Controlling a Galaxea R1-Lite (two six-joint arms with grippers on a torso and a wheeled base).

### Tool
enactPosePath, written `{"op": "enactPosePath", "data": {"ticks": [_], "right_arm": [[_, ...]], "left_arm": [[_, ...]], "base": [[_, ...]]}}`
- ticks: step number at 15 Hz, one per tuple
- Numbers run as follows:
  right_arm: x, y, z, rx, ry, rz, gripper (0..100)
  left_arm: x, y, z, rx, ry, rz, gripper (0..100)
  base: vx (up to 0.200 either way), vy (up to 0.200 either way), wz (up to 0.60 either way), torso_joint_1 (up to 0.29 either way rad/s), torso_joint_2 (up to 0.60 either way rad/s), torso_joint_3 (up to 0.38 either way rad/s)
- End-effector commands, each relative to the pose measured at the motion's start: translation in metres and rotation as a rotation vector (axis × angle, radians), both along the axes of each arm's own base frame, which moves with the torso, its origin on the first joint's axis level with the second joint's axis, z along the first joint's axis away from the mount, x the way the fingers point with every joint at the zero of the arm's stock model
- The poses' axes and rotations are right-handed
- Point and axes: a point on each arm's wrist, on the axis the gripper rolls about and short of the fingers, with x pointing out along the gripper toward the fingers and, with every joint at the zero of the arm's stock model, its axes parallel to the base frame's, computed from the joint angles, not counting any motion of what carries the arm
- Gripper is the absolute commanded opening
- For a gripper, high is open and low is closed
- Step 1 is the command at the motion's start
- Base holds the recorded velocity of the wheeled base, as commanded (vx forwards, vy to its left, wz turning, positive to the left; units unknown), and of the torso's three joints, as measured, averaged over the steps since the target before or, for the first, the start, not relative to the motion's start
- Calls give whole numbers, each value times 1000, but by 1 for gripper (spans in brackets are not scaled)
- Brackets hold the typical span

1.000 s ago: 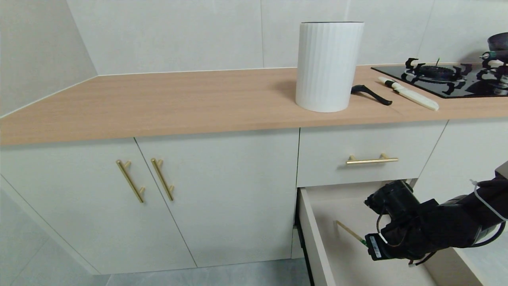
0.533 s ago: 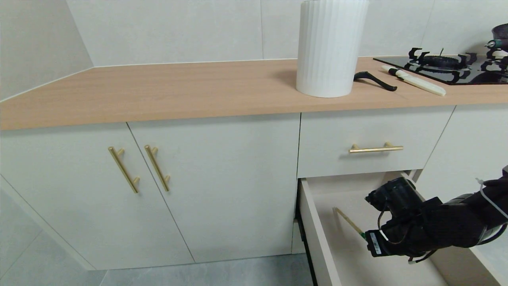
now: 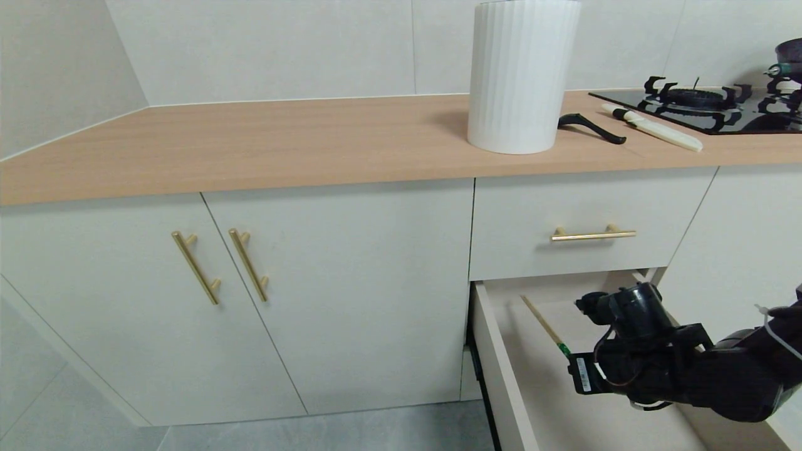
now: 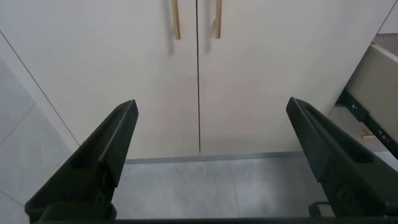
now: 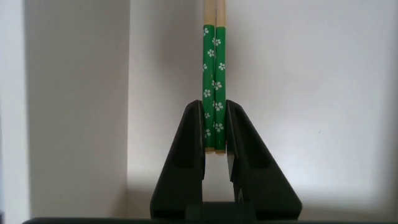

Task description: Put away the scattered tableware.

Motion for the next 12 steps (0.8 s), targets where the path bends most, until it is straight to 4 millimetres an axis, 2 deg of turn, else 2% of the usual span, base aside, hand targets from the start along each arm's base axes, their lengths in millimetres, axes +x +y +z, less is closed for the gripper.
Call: {"op": "enactPosePath", "data": {"ticks": [1,5,12], "right_arm": [[-1,7,-26,-37,83,24,0],[-1,16,-67,-88,199,40,0],[9,18,-92,-128,167,-6,0]], "left_arm": [[0,0,0,0,0,1,100],[0,0,0,0,0,1,100],[0,0,0,0,-2,1,100]], "base": [[0,0,0,0,0,0],[0,0,0,0,0,0],[0,0,0,0,0,0]]}}
